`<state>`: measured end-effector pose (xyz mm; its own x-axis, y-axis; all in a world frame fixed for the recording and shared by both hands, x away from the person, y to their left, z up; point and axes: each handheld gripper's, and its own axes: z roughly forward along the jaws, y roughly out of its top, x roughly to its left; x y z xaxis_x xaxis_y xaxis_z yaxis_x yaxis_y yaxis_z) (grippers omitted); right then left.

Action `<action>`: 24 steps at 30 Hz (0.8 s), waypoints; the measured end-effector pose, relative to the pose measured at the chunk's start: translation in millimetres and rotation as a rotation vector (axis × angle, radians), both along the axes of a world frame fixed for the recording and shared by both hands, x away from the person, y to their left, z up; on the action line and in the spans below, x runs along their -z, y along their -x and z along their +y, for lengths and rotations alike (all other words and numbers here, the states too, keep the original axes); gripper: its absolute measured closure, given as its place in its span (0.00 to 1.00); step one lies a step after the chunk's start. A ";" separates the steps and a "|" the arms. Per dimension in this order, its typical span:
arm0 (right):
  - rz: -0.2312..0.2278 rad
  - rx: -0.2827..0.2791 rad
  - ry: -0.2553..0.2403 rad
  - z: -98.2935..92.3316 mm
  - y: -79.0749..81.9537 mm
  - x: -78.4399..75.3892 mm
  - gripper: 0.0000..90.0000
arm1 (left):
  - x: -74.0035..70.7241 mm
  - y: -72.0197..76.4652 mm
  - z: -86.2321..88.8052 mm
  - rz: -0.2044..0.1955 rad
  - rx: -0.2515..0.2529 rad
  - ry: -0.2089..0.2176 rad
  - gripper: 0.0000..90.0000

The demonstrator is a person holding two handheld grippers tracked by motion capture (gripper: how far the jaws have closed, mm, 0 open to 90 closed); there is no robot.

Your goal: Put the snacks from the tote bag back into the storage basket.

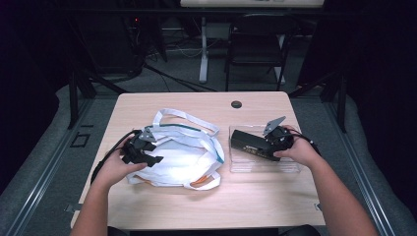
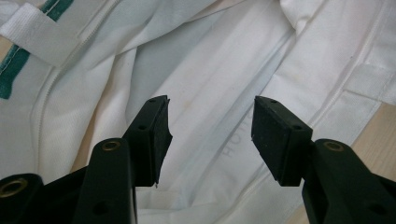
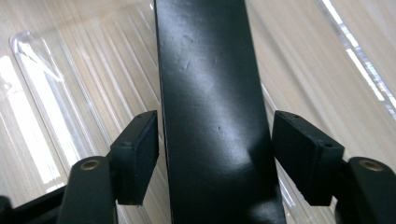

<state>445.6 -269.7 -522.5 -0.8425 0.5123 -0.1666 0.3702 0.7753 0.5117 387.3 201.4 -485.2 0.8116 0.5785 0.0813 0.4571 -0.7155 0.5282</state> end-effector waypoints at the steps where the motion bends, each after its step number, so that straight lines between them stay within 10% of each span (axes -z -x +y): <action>1: -0.002 0.012 -0.005 -0.1 0.7 -1.5 0.35 | 0.0 -0.4 0.2 0.000 0.002 -0.002 0.52; 24: -0.036 0.308 -0.128 -5.0 30.5 -28.5 0.45 | -0.3 -8.3 2.7 0.000 -0.005 0.022 0.51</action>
<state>415.1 -274.7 -494.0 -0.6395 0.7607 -0.1116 0.5571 0.5585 0.6146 395.5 204.1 -484.9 0.8087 0.5843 0.0687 0.4607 -0.7016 0.5436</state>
